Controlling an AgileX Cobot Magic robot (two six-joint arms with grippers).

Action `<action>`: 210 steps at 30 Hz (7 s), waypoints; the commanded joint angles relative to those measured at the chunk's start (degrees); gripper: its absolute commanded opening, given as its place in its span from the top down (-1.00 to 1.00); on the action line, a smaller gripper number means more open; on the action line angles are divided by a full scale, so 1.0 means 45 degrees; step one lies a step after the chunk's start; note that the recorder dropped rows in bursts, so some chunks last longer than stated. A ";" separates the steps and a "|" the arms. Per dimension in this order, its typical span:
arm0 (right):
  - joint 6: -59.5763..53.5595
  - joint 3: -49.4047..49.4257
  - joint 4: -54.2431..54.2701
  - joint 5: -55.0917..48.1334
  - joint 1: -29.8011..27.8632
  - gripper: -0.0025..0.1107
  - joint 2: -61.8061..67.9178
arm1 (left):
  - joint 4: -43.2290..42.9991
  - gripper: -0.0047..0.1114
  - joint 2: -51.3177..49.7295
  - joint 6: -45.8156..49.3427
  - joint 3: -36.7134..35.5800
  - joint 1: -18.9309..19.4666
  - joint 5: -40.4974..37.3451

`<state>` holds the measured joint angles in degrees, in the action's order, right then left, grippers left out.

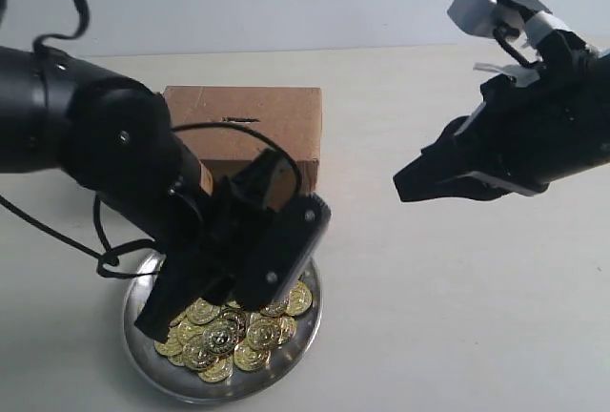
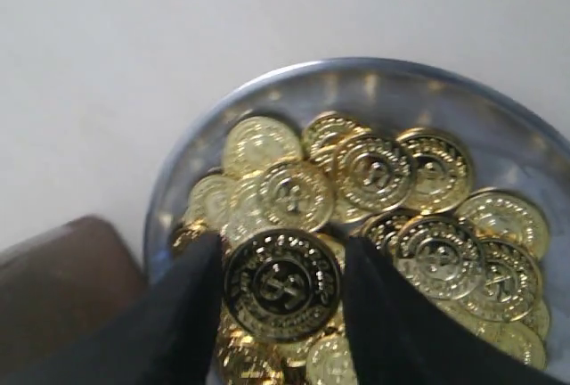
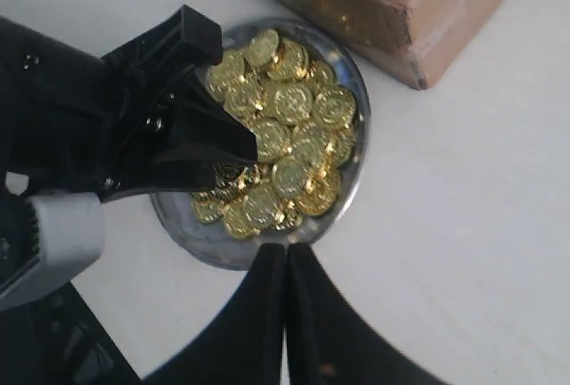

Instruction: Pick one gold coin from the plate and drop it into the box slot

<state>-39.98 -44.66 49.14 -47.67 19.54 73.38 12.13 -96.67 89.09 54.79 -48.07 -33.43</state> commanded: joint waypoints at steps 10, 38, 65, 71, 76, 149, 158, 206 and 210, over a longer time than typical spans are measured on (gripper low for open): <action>-0.4075 0.0968 0.7921 0.2345 0.1809 0.69 0.0923 | 0.1925 0.38 0.3441 -0.2912 -0.0025 0.2153 0.0138; -0.6511 0.0940 1.1290 0.1291 0.2391 0.09 0.1947 | 0.4822 0.37 0.4651 -0.1137 -0.0025 0.1513 0.0128; -0.6436 0.0940 1.1290 0.1244 0.2391 0.96 0.1924 | 0.6212 0.09 0.4651 -0.0147 -0.0025 0.1513 0.0186; -0.6487 0.0819 1.1290 0.2954 0.2391 0.96 0.1924 | 0.3882 -0.42 0.4865 -0.1547 -0.0025 0.1697 0.0657; -0.6289 -0.1120 0.8731 0.5675 0.2391 0.96 0.2219 | 0.0651 -0.12 0.5594 -0.5676 -0.0025 0.2464 0.0465; -0.2942 -1.6983 -0.3472 -0.3782 0.2475 0.75 1.2845 | 0.0469 0.92 0.9360 -1.0974 -0.0025 0.4047 -0.3683; -0.1243 -1.6983 -0.4397 -0.2883 0.2443 0.96 0.8365 | 0.0480 0.92 1.1097 -1.2223 -0.0639 0.4097 -0.1435; 0.2924 0.9925 -0.2572 1.0944 0.2467 0.96 -1.3363 | 0.3276 0.92 1.7230 -1.5154 -1.2175 0.4097 0.8621; 0.2924 0.9925 -0.2572 1.0417 0.2467 0.96 -1.3363 | 0.2450 0.92 1.7229 -1.5190 -1.2175 0.4097 0.8041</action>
<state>-26.21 -0.24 37.84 0.73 30.57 13.49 25.33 -19.31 20.94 0.19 -29.72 3.99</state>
